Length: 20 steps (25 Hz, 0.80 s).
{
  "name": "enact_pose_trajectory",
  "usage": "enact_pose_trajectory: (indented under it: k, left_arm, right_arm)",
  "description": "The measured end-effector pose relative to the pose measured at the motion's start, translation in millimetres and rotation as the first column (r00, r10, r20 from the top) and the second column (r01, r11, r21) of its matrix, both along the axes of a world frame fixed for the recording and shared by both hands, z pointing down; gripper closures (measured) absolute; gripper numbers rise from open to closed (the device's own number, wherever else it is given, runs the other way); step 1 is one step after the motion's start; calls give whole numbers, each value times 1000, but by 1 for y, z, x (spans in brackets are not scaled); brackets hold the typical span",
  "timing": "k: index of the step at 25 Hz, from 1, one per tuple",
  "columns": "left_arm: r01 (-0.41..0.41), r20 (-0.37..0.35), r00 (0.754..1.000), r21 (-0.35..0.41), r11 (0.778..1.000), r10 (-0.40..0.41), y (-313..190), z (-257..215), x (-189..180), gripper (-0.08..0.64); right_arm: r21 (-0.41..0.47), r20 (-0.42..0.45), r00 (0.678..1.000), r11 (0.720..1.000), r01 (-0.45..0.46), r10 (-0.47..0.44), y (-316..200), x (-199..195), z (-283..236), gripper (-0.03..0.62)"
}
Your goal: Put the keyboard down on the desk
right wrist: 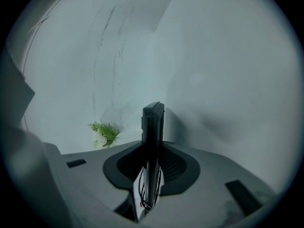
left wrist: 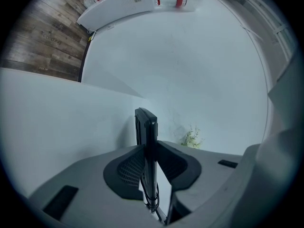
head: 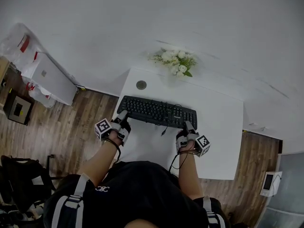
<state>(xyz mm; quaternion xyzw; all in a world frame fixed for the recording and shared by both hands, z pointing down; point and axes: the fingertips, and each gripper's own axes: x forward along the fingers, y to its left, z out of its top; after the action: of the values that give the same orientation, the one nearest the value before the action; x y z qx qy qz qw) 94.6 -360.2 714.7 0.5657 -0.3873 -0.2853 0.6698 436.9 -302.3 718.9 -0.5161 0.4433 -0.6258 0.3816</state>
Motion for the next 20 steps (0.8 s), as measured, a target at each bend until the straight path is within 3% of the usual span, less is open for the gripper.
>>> enact_pose_trajectory:
  k: [7,11,14,17,20]
  left_arm:
    - [15,22,1000,-37,999,-14,-13,19,3,479]
    - [13,44,999,-106,994,-8,-11,31,2,471]
    - [-21,128,991,-213,977,49,-3,50,2,453]
    - [-50,232,965,-300,953,124,3,61,0,414]
    - [-58,276,947,-348,936,162,6,64,-2,402]
  right_arm:
    - [-33,-30,999,999,31,-32,-13,2,18,508]
    - [-68,-40,998,997,44,-47,-13,1,27,505]
    - [-139,-68,995,988,64,-74,-9,0,39,485]
    - [-191,-117,987,978,85,-108,-8,-1,45,465]
    - [-256,-192,970,962,95,-147,-6,0,49,440]
